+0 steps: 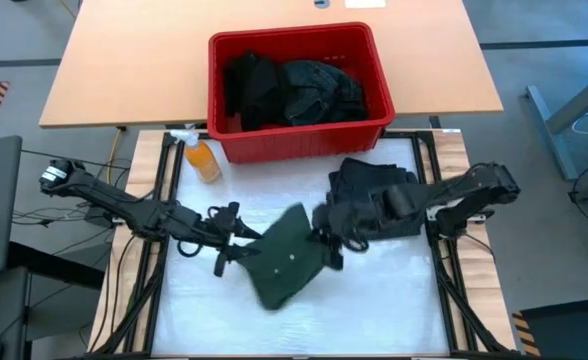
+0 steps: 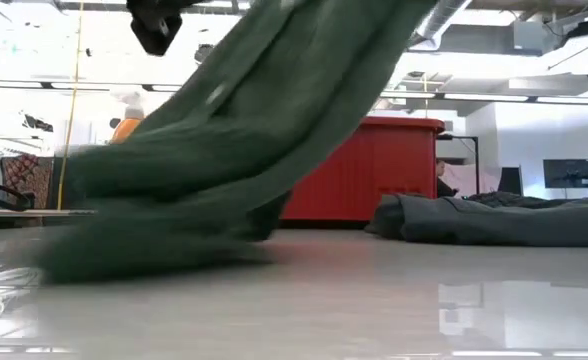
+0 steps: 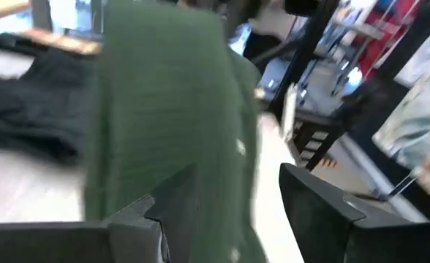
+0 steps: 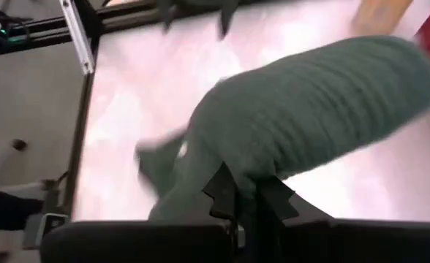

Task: Fold Laundry from Bin
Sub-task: Stack the green polo shirt on top of the black short

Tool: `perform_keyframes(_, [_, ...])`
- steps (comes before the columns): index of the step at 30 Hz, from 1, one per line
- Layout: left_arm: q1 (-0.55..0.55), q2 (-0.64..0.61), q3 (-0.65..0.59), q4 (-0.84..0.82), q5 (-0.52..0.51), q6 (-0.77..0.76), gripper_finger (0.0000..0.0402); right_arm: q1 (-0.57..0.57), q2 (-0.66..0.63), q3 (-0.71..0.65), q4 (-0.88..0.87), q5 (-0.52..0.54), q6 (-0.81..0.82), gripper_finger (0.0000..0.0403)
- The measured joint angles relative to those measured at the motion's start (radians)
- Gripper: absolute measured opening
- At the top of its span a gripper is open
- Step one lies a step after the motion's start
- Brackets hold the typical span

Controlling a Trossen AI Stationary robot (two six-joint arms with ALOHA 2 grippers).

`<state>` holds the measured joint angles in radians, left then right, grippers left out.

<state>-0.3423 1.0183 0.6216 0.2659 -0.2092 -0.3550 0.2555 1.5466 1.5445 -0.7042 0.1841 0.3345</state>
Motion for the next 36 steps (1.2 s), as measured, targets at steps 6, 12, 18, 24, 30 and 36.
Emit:
perform_keyframes(6, [-0.024,-0.103,0.000,0.004,-0.041,0.051,0.0180,-0.126,0.120,0.449,-0.274,-0.003,-0.290,0.0037])
perform_keyframes(12, [-0.045,-0.147,0.000,-0.011,-0.140,0.108,0.0180,-0.249,0.293,0.814,-0.477,0.091,-0.747,0.0036])
perform_keyframes(18, [-0.061,-0.149,0.000,-0.049,-0.181,0.097,0.0180,-0.227,0.308,0.705,-0.484,0.295,-0.955,0.0037])
perform_keyframes(24, [-0.077,-0.134,-0.005,-0.089,-0.226,0.054,0.0180,-0.046,0.477,0.683,-0.569,0.583,-0.821,0.0037])
perform_keyframes(30, [-0.078,-0.114,-0.005,-0.132,-0.233,0.020,0.0180,0.138,0.614,0.686,-0.608,0.421,-0.640,0.0037])
perform_keyframes(36, [-0.071,-0.115,-0.005,-0.146,-0.250,0.038,0.0180,0.218,0.671,0.684,-0.645,0.257,-0.437,0.0055])
